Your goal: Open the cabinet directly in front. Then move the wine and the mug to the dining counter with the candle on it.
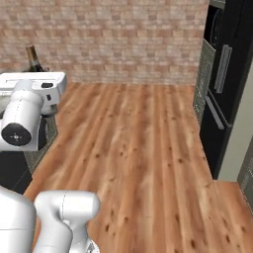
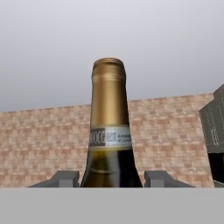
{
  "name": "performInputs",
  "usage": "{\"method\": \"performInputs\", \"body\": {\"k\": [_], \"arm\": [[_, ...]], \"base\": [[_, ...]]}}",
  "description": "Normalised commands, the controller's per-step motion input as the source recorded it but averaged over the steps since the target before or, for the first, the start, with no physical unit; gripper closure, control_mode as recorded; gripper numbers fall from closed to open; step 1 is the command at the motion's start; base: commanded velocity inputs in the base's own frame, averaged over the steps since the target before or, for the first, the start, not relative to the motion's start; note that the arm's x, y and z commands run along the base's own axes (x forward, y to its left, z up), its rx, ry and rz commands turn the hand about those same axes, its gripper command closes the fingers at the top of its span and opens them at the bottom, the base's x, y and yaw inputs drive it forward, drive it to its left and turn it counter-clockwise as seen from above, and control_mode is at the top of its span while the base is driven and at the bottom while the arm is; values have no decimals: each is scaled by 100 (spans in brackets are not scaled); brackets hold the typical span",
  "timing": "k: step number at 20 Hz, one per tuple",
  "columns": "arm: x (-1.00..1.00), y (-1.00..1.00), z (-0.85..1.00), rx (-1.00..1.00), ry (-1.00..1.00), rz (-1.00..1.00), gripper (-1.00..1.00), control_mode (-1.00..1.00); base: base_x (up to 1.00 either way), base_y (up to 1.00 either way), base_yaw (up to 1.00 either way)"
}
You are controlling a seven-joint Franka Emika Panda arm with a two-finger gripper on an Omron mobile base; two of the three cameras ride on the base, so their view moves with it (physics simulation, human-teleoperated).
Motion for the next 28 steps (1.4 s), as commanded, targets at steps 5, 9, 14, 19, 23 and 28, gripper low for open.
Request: {"method": "performInputs", "body": {"k": [5,9,14,19,23,28], "arm": [[0,0,0,0,0,0,100,100],[0,0,0,0,0,0,100,100],[0,0,0,0,0,0,100,100],[0,0,0,0,0,0,100,100],[0,0,0,0,0,0,100,100],[0,0,0,0,0,0,100,100]], "base": [[100,21,-6],[100,35,-4],[100,53,0],[100,61,0],[100,63,0],[100,44,0]]}}
